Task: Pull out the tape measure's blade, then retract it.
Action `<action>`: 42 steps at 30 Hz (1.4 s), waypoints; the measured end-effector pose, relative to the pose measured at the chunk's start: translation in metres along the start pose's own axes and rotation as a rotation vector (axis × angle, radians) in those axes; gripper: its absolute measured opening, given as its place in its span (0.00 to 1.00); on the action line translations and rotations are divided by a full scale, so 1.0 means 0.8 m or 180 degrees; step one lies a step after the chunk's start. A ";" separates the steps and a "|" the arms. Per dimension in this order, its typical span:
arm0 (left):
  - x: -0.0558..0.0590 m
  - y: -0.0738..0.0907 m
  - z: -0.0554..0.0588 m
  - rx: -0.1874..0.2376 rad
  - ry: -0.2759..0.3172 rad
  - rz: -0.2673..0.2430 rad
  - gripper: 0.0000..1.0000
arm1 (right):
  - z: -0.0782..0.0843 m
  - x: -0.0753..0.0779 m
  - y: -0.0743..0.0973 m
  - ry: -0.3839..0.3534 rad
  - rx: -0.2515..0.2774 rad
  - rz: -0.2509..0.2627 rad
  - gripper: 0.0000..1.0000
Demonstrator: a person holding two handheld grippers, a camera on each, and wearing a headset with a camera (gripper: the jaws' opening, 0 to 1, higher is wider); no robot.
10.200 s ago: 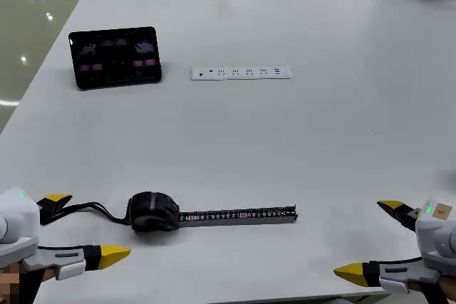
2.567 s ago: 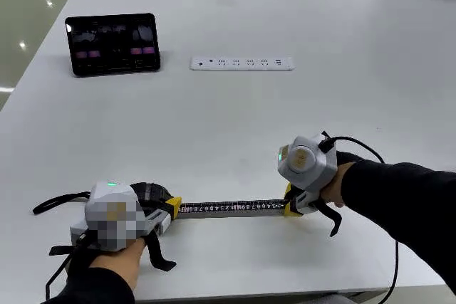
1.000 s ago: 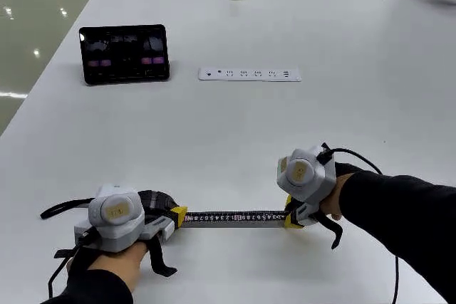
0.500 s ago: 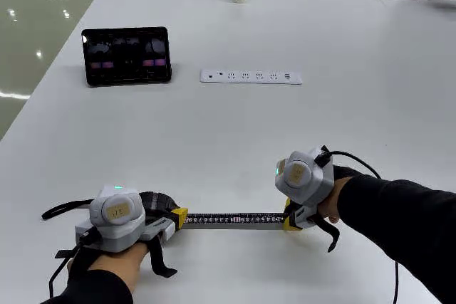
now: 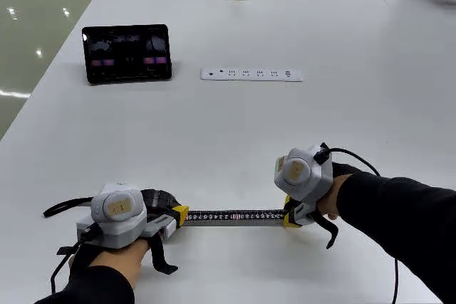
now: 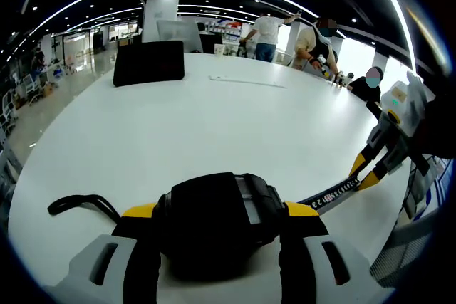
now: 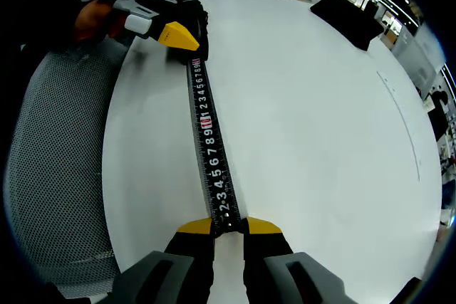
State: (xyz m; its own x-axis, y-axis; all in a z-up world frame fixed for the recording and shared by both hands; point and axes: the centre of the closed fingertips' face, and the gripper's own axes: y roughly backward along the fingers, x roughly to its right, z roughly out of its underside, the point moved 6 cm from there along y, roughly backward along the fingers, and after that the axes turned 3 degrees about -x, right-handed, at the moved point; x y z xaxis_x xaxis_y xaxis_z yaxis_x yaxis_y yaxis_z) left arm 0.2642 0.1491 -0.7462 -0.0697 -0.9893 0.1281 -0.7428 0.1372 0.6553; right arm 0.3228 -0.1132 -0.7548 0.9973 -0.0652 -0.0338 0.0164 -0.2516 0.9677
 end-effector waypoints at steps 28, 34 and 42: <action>0.001 -0.001 0.000 -0.0025 0.0048 0.0016 0.62 | -0.006 -0.002 -0.002 0.0196 0.0000 -0.0002 0.12; 0.000 -0.001 0.000 -0.0043 0.0079 0.0038 0.62 | -0.008 -0.003 -0.003 0.0200 0.0005 -0.0003 0.12; -0.001 0.001 0.001 -0.0045 0.0099 0.0047 0.62 | -0.012 -0.004 -0.005 0.0208 0.0003 0.0003 0.12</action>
State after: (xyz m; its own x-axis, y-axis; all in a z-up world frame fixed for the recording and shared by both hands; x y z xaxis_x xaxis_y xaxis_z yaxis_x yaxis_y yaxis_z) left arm 0.2635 0.1503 -0.7465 -0.0596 -0.9852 0.1609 -0.7324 0.1526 0.6635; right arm 0.3199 -0.1027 -0.7562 0.9999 -0.0021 -0.0166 0.0155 -0.2524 0.9675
